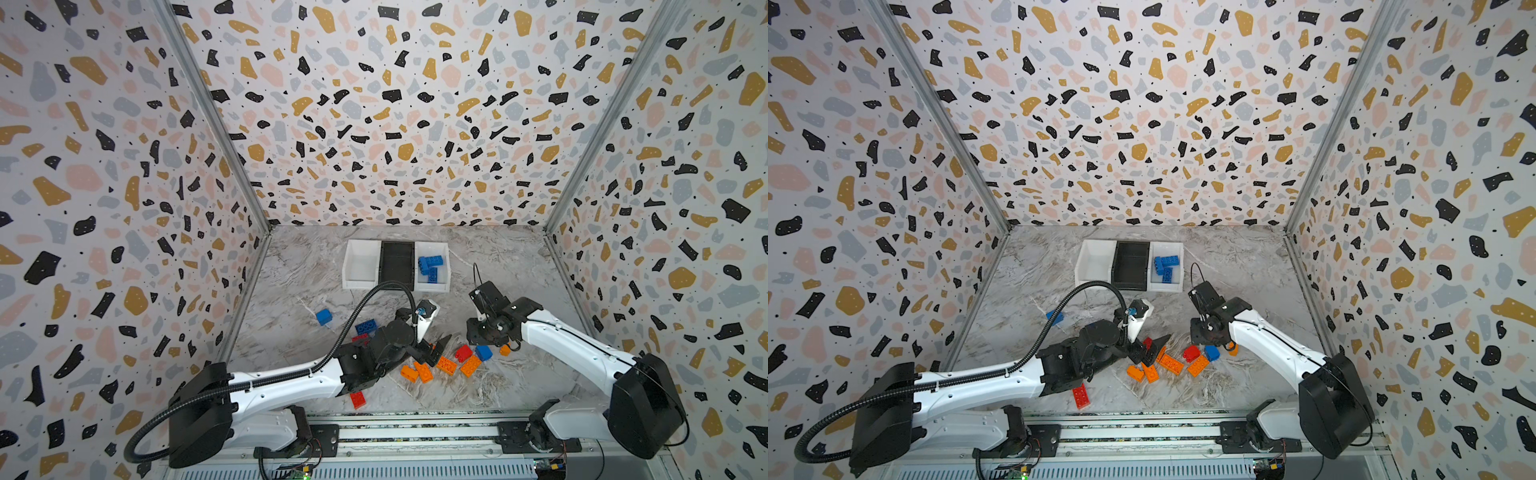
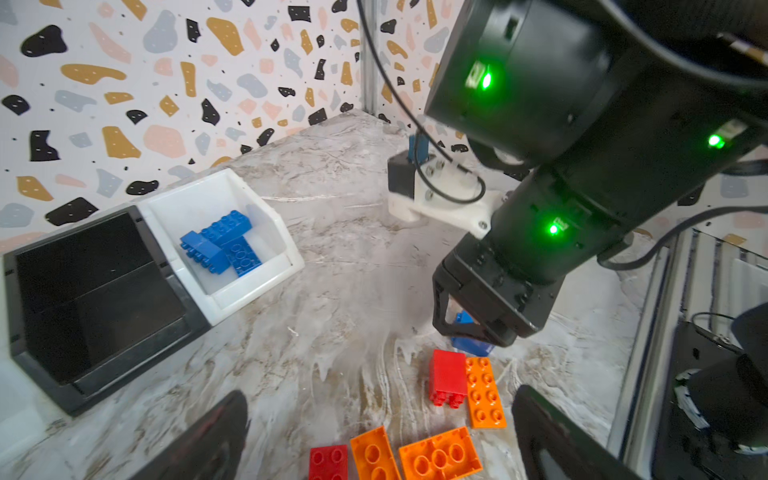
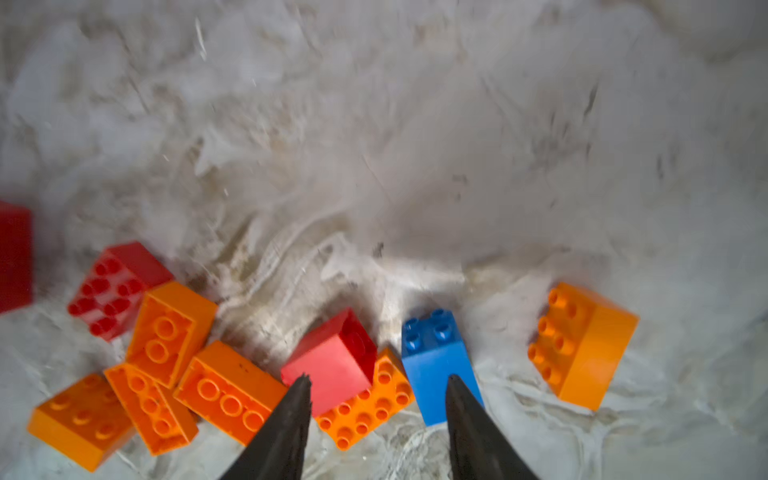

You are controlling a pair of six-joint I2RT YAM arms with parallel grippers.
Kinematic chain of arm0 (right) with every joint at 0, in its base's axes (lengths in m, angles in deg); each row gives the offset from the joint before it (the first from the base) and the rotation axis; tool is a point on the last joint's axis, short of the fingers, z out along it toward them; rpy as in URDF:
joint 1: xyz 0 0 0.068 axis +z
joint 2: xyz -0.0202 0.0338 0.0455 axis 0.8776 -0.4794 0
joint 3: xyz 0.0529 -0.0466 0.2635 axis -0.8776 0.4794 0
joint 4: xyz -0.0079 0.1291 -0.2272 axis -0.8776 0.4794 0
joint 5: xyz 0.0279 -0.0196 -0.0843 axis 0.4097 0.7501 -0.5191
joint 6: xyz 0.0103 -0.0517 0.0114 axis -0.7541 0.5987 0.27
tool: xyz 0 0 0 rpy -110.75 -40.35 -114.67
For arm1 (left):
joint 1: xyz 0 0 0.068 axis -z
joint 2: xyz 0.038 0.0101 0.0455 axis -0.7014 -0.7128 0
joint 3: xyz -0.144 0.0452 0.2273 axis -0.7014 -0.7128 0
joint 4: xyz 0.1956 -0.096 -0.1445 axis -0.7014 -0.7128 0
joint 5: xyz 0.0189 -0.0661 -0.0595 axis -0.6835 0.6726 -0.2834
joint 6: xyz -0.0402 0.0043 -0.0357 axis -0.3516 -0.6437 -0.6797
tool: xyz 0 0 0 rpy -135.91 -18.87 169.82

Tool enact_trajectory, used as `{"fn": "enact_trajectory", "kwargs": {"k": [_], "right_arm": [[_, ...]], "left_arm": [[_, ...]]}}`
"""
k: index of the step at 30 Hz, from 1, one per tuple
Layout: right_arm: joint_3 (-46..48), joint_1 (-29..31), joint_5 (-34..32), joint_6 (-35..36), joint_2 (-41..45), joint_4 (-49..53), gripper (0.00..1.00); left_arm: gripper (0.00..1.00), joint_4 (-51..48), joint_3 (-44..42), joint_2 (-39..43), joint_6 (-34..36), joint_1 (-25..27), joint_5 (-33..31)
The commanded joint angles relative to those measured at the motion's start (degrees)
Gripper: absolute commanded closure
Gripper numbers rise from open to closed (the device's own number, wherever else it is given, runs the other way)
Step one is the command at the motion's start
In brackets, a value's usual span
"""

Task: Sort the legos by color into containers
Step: 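Lower the right gripper onto a tall blue brick among the orange bricks and grasp it, then carry the tall blue brick with the right gripper and drop it into the white bin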

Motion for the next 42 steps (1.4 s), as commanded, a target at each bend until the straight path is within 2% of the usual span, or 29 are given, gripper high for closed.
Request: {"fn": "enact_trajectory", "kwargs": {"k": [1,10,19,27,29,34,38,42], "right_arm": [[2.74,0.33,0.77,-2.94,3.09,-1.14,0.47],[5.18,-0.01,-1.64,-2.11,2.72,-1.94,0.47],[6.13,-2.95,-0.94,-1.1,0.76,-3.74,0.46],[7.95,-2.99,0.34,-0.37,-1.81,-6.19,0.46],[8.06,-3.02,0.64,-0.2,-2.61,-6.3,0.49],[7.35,-3.0,0.0,-0.28,-4.14,-5.58,0.68],[2.56,-2.98,-1.93,-0.12,-4.51,-2.58,0.7],[-8.1,-3.04,-2.53,2.15,-6.92,0.12,0.7]], "left_arm": [[0.0,2.77,-0.5,0.52,-2.34,1.59,-2.74],[0.0,2.2,-0.81,1.99,-3.19,2.44,-5.61],[0.0,2.45,0.01,0.32,-3.23,2.44,-5.49],[0.0,2.94,-1.57,0.96,-4.95,2.44,-6.33],[0.0,3.12,-2.22,1.55,-5.23,2.44,-6.89],[0.0,3.39,-3.78,2.4,-5.97,2.44,-8.07],[0.0,3.47,-4.61,2.67,-6.61,2.38,-9.15],[0.0,3.74,-5.15,2.76,-6.61,1.64,-9.69]]}}
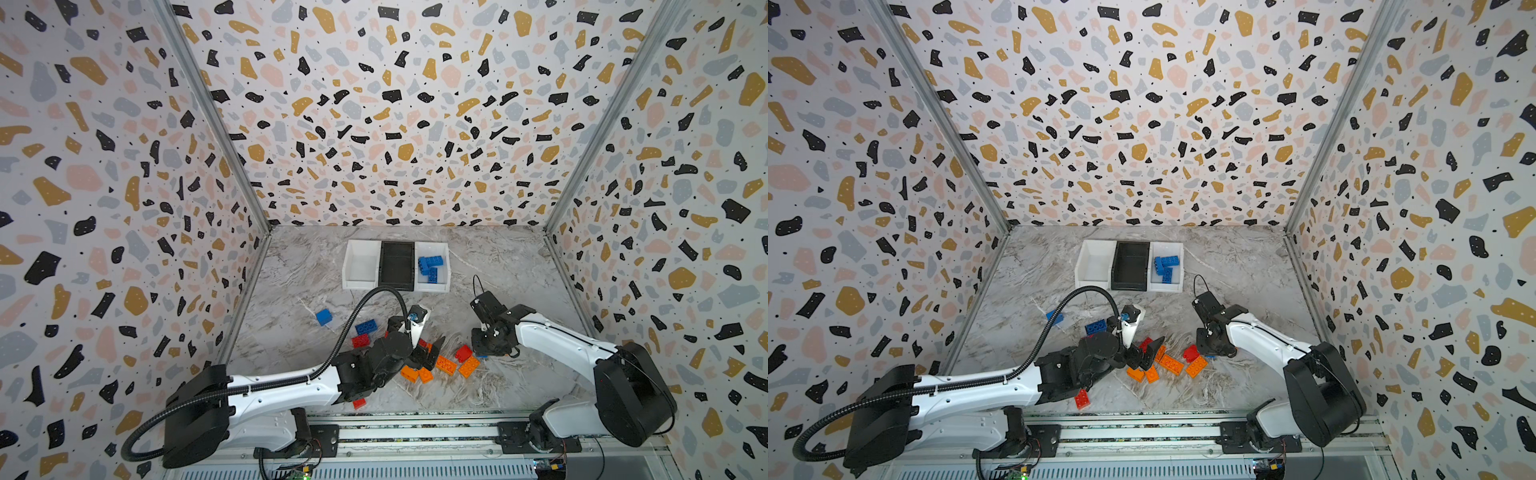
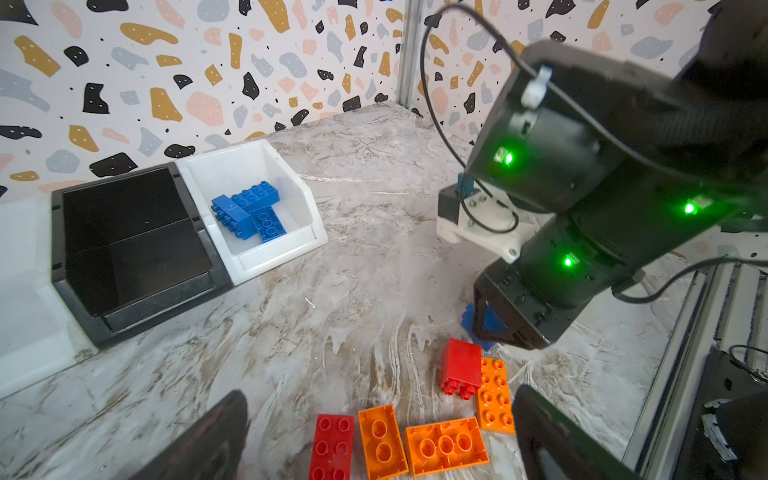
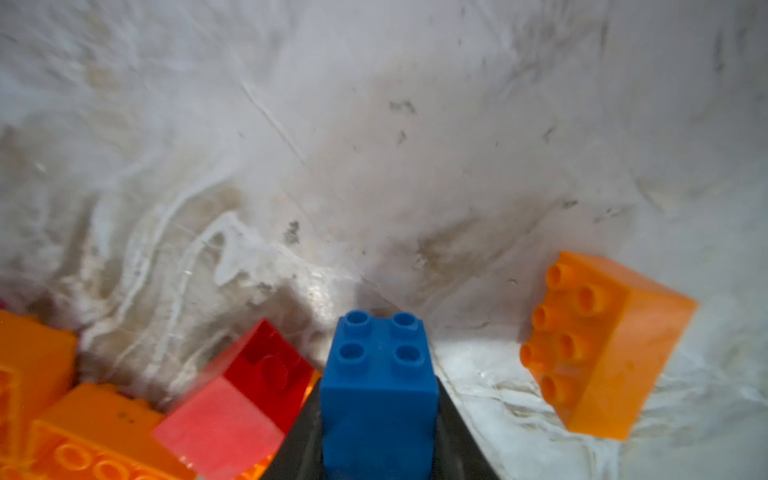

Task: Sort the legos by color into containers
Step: 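Carry the tall blue brick with the right gripper and drop it into the white bin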

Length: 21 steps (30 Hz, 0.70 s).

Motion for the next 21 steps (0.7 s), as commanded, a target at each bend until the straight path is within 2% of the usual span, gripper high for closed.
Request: {"fn": "enact_trajectory", "kwargs": {"k": [1,4,8,17,19,21], "right_arm": [[-11.33,-0.16,-1.57,2.58,-2.14,2.72,0.7],[-21.06,-0.1,-0.75,4.93,-8.1,3.26,0.7],[-35.82,-0.29,-0.2,9.3,-18.89,4.46,0.7],[-66.06,-1.62,3.18,14.44,-42.35,9.32,0.68],[-72.83,-1.97,3.97,15.07,-47.18,11.71,0.64],[-79.55,-2.27,4.71,15.77,-51.89,14.05,0.46]], "left_arm": [[0.0,2.78,-1.06,0.96,-0.58,-0.86,-1.3],[0.0,2.17,-1.14,1.07,-2.37,-3.81,0.39],[0.0,2.51,-3.42,2.54,-6.66,-10.64,3.94],[0.0,-1.27,-7.65,9.39,-9.9,-20.71,1.82],[0.0,-1.27,-8.41,10.2,-10.82,-22.37,1.22],[0.0,-3.12,-8.79,10.24,-11.71,-24.34,1.71]]}}
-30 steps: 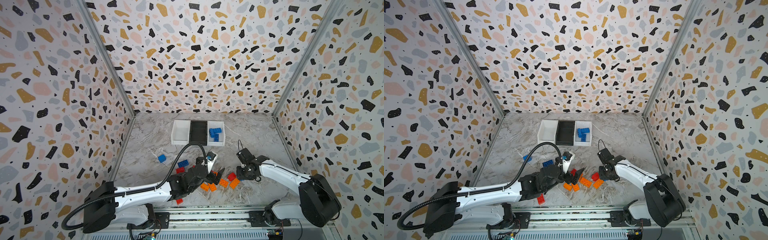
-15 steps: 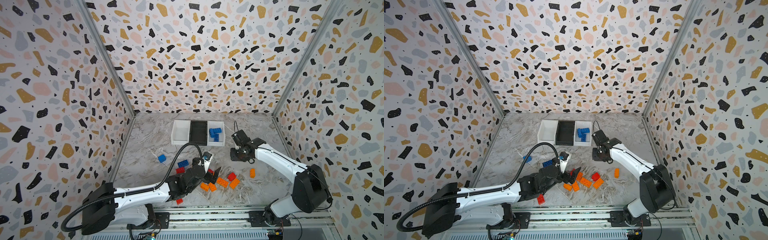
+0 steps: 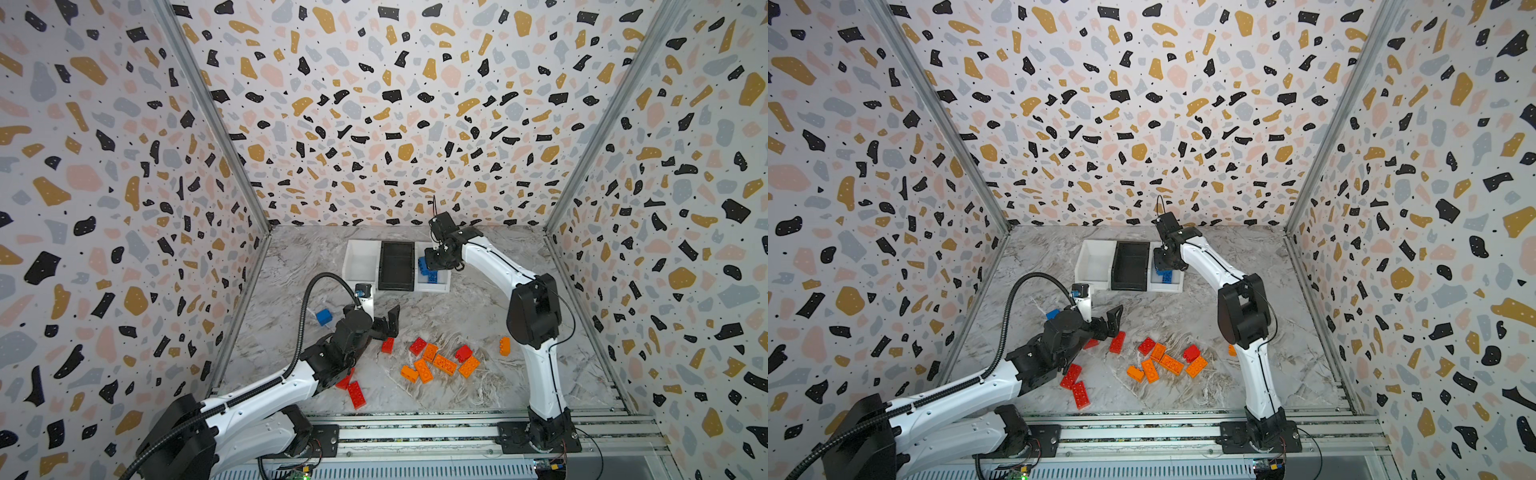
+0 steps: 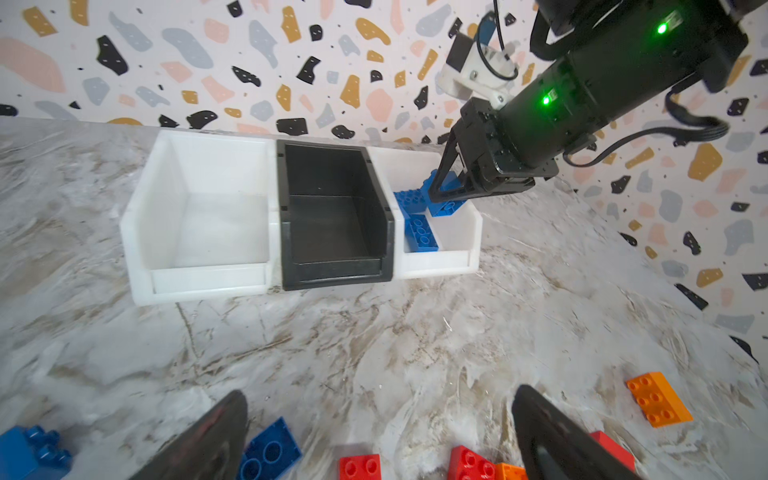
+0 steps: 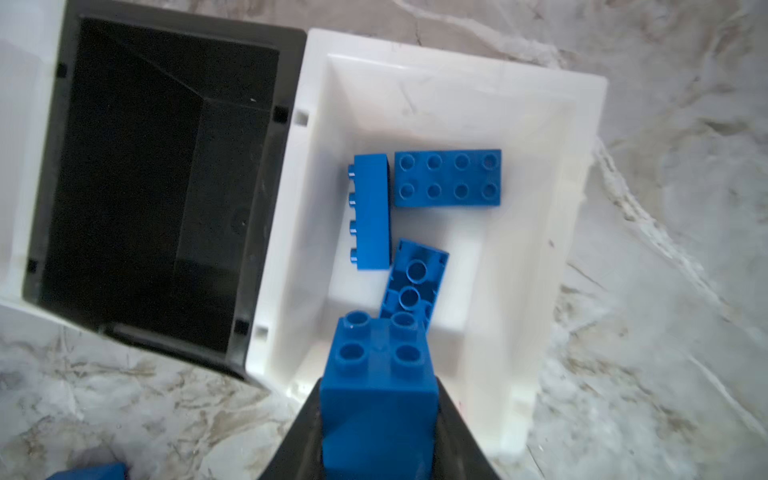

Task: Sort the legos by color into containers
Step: 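Carry the tall blue brick with the right gripper and drop it into the white bin, then grasp a blue brick with the left gripper while the right gripper hovers over the bin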

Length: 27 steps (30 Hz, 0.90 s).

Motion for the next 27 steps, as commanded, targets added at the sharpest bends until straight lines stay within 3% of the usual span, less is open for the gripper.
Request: {"fn": "enact_trajectory", "kwargs": {"k": [1,4,6,9,10,22,27], "right_arm": [[-9.88,-0.65,1.83,2.63,-4.05,7.36,0.42],[-16.01,-0.96,2.41,3.39,-6.6,9.46,0.36],[-16.15,-1.11,2.47,3.77,-5.77,9.33,0.33],[-13.82,-1.17,0.36,4.0,-2.73,9.22,0.21],[-11.9,-1.16,0.02,4.36,-0.74,8.77,0.01],[9.9,-1.37,-0.24,5.97,21.24,3.34,0.01],[18.56,-1.43,2.69,5.17,28.65,0.32,0.01]], "left_arm": [[0.0,-1.71,-0.94,0.48,-2.57,-2.97,-0.29],[0.0,-3.21,-0.43,-0.42,-3.09,-4.42,-0.16],[0.0,-4.22,0.1,-1.58,-3.7,-4.8,-0.73],[0.0,-7.29,2.03,-4.88,-5.68,-5.0,-3.0],[0.0,-8.21,2.81,-6.17,-6.38,-5.01,-3.39],[0.0,-18.64,12.6,-20.01,-20.91,-5.0,-8.12],[0.0,-23.94,16.85,-26.59,-27.36,-5.09,-8.62]]}}
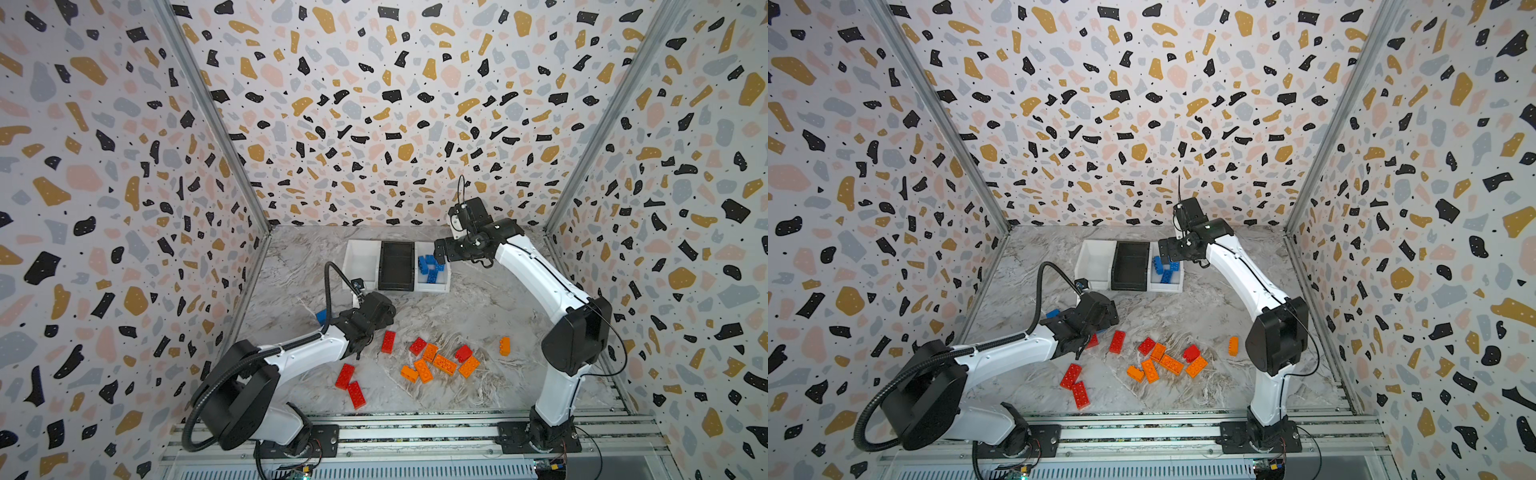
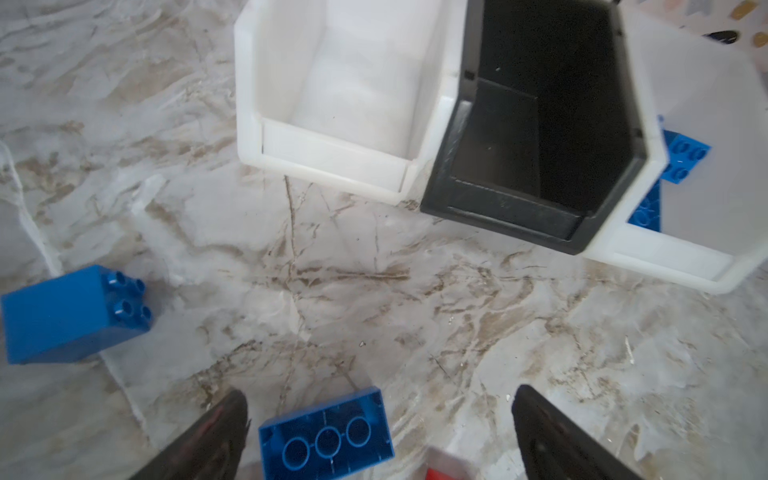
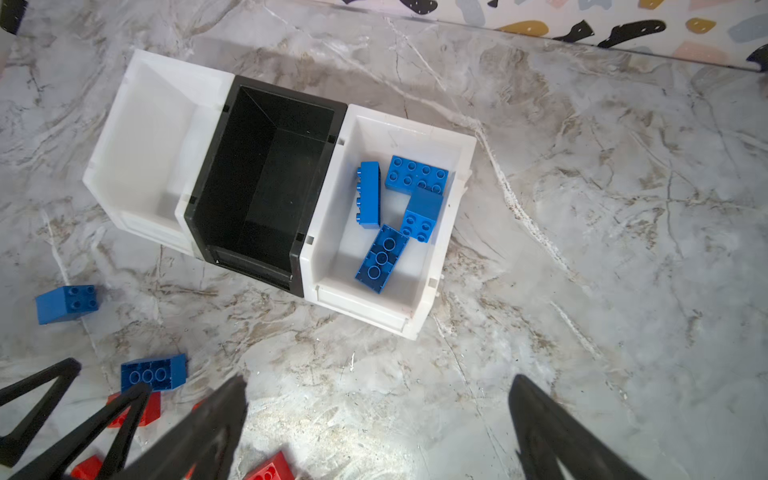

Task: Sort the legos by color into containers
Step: 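Grasp a blue brick with the left gripper while the right gripper hovers over the bin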

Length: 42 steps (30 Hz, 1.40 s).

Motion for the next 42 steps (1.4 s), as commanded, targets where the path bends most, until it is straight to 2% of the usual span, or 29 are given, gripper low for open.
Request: {"fn": "enact_trajectory", "kwargs": {"k": [1,10,17,26,33,39,42], "right_arm": [[5.08,-0.22,2.02,0.09,4.68,-1.97,0.01],[12.79,-1.18,4.15,0.88,9.93,-4.13,0.01],[12.62,-1.98,4.86,1.29,10.5,-4.34,0.01],[13.79,-1.93,6.03,-0.67,10.63,-4.94,0.01],[14.76,-1.8,5.7,-1.73,11.28,-4.42,0.01],[16.19,-1.79,5.17,-2.42,12.9,-4.24,0.01],[17.04,-1.8,4.67,-2.46,13.57,-4.11,0.01]], "left_arm": [[0.0,-5.22,3.23,-3.45,-6.96,-0.44,-1.36],[0.0,-6.46,3.38,-6.82,-9.69,-1.39,0.81],[0.0,-6.98,4.05,-8.72,-6.49,-2.28,2.57],[0.0,-6.76,2.44,-9.49,-6.4,-2.98,4.29],[0.05,-8.25,3.49,-12.08,-6.32,-3.2,4.41],[0.14,-9.04,3.79,-12.86,-6.55,-3.32,4.81],[0.22,-9.97,4.06,-13.15,-6.79,-3.34,5.67]]}}
